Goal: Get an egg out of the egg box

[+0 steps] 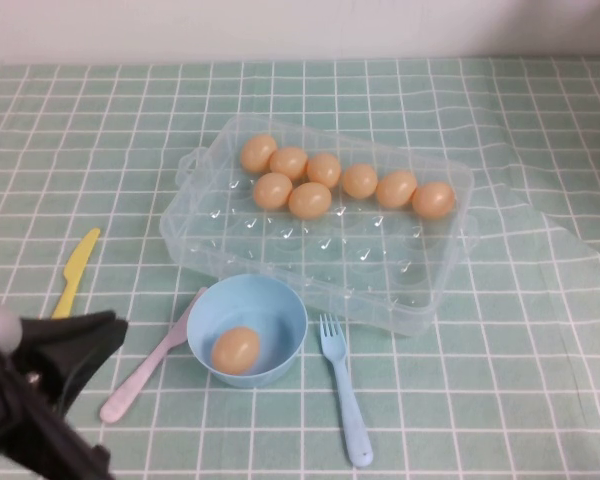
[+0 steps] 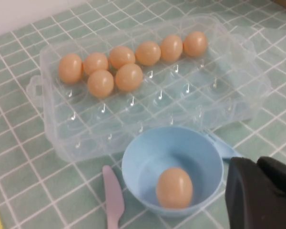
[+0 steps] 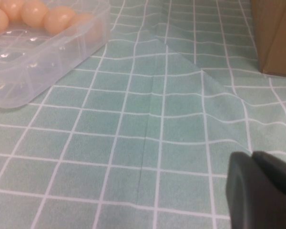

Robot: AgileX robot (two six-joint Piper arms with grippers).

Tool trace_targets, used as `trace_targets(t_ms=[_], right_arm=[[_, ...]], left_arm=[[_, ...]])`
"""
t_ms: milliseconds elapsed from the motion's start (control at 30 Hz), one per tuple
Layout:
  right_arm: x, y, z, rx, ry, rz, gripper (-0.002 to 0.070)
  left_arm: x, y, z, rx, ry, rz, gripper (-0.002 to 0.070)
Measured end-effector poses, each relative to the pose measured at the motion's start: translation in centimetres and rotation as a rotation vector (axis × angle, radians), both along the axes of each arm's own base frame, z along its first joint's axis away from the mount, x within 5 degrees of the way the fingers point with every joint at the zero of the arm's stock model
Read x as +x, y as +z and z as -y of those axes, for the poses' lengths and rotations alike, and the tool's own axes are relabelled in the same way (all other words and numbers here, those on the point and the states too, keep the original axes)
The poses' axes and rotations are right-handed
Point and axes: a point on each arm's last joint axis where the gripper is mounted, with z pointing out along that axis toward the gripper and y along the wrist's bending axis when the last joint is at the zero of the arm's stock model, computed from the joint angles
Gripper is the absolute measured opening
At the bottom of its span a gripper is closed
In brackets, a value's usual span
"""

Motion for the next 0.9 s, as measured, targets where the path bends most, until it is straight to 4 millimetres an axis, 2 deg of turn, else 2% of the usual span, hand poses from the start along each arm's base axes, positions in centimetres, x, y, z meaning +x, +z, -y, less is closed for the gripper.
trace_targets(t_ms=[100, 267, 633, 800, 900], right_arm=[[0.0, 0.0, 0.0, 0.0, 0.0, 0.0, -0.0017], [0.0, 0.0, 0.0, 0.0, 0.0, 0.0, -0.0017], [0.0, 0.0, 0.0, 0.0, 0.0, 0.0, -0.0017], [0.0, 0.0, 0.0, 0.0, 0.0, 0.0, -0.0017], [0.0, 0.0, 0.0, 0.0, 0.0, 0.0, -0.0017]], left_arm=[[-0.7, -1.0, -0.9, 0.062, 0.0, 0.049, 0.0002], [-0.9, -1.1, -1.2, 0.102, 0.001, 0.091, 0.0002], [-0.9, -1.3, -1.0, 0.018, 0.021, 0.058, 0.0002], [-1.4, -2.0, -1.2, -0.081, 0.002, 0.206, 0.0002], [-2.3, -3.1, -2.2, -0.181, 0.041, 0.354, 0.0002]])
